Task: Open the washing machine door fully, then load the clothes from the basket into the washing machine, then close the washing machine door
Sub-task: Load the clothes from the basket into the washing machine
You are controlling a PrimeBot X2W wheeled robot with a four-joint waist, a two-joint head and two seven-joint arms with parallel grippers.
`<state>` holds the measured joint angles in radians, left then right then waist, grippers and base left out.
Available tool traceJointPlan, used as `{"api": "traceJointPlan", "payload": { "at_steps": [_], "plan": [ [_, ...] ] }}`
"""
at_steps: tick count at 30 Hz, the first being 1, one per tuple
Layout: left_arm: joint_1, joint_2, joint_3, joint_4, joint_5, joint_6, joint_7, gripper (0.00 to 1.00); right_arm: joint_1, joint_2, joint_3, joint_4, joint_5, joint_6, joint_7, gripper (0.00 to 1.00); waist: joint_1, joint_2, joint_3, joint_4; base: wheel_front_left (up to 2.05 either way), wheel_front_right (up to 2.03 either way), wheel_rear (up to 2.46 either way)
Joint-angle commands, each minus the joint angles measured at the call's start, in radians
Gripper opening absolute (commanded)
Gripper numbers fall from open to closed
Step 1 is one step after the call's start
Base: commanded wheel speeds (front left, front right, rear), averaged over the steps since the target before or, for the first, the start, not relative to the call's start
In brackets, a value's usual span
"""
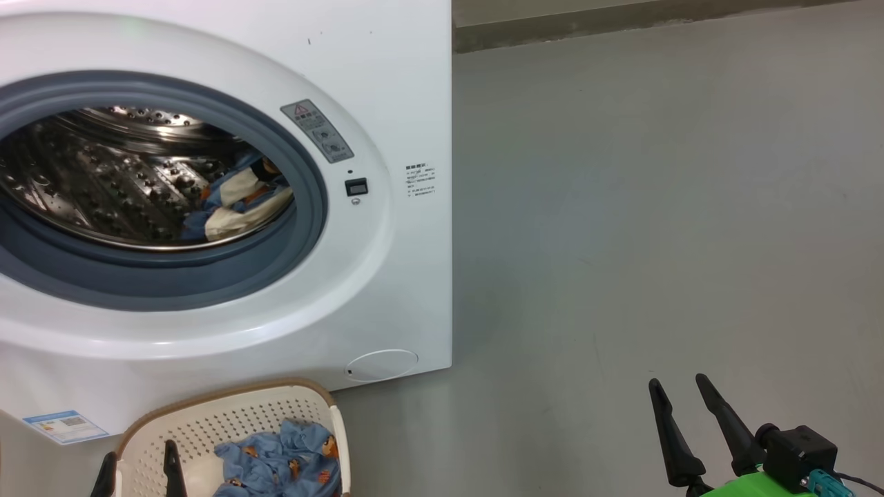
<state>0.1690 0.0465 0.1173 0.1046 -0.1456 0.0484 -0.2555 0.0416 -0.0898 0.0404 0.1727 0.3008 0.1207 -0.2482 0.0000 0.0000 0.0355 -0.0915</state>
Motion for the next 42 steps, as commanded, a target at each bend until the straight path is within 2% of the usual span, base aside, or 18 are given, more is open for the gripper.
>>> {"api": "traceJointPlan", "payload": {
  "at_steps": [1,15,42],
  "plan": [
    [-0.012,0.004,0.030,-0.024,0.002,0.002,-0.006,1.00,-0.004,-0.008,0.022,-0.023,-0.013,0.010,-0.006,1.00,0.0000,0.0000,-0.002,0.000,0.00,0.00,0.00],
    [0.000,0.004,0.028,-0.025,0.008,-0.006,-0.006,1.00,-0.002,-0.015,0.026,-0.026,-0.014,0.010,-0.006,1.00,0.0000,0.0000,-0.006,-0.003,0.00,0.00,0.00],
    [-0.023,0.004,0.005,0.000,0.004,0.006,-0.006,1.00,-0.065,-0.013,0.048,-0.028,-0.056,0.010,0.001,1.00,0.0000,0.0000,0.019,0.022,0.00,0.00,0.00]
  ]
}}
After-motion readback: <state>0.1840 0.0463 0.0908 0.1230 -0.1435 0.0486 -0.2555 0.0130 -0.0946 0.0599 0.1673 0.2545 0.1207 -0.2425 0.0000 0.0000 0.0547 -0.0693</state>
